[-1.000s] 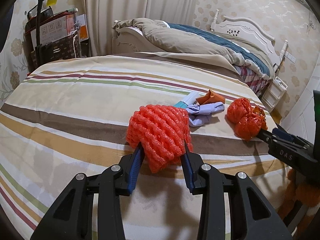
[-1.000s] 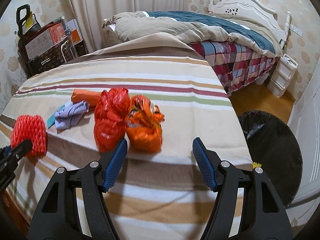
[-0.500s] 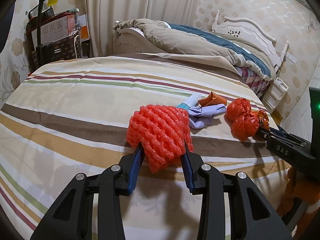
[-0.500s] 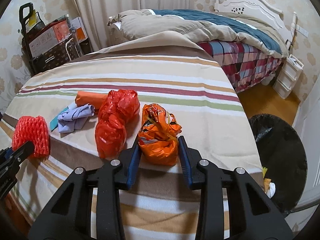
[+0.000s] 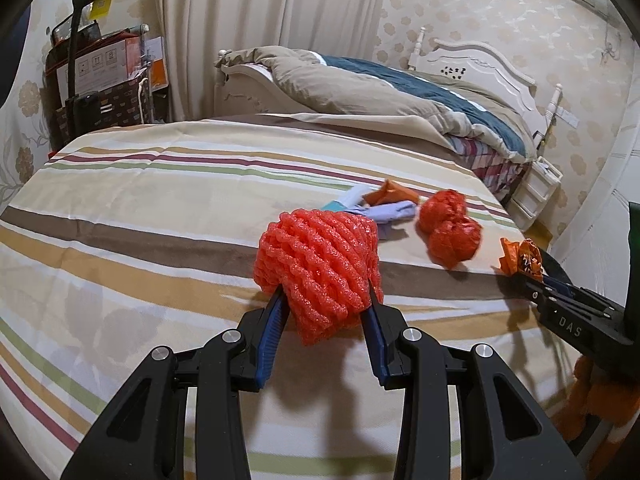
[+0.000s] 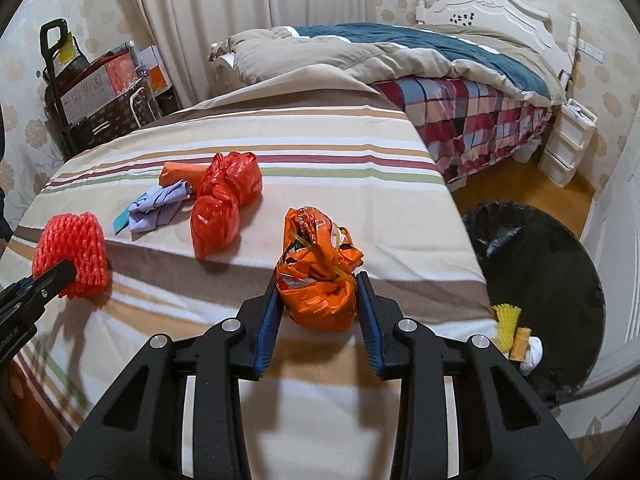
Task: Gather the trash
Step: 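Carry the orange bag and red net over the black bin and open both tools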
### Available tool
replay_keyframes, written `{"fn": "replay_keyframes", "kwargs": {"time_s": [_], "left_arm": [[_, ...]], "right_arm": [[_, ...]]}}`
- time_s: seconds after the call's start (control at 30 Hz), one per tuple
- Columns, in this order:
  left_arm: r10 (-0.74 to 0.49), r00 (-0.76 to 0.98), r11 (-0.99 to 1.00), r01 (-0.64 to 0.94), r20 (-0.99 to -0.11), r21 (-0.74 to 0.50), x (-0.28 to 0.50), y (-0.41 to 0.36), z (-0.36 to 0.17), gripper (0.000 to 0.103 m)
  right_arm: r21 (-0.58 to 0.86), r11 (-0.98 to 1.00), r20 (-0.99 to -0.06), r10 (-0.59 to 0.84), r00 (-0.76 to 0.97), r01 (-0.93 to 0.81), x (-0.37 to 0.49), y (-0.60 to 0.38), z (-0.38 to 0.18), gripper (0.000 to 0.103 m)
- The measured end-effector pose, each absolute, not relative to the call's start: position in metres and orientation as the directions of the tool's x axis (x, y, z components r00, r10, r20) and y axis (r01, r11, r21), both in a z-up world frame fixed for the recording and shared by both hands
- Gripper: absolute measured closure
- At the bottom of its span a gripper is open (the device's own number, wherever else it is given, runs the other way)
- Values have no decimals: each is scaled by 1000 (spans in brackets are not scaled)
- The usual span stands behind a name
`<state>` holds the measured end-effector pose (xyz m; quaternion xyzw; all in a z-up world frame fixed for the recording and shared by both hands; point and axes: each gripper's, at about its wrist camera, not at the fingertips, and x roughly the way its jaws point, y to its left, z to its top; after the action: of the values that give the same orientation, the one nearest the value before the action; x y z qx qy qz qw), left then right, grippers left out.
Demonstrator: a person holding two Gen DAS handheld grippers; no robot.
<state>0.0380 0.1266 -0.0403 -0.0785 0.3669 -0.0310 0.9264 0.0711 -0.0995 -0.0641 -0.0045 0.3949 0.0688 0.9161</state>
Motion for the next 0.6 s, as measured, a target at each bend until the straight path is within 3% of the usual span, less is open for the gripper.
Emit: {"fn": "replay_keyframes", "kwargs": {"time_s": [0.6], "left_arm": [[-276, 729, 961, 206, -627, -183, 33, 31, -20, 65]], "right_arm": [[50, 999, -664, 20, 747, 18, 34, -178, -41, 68]]}}
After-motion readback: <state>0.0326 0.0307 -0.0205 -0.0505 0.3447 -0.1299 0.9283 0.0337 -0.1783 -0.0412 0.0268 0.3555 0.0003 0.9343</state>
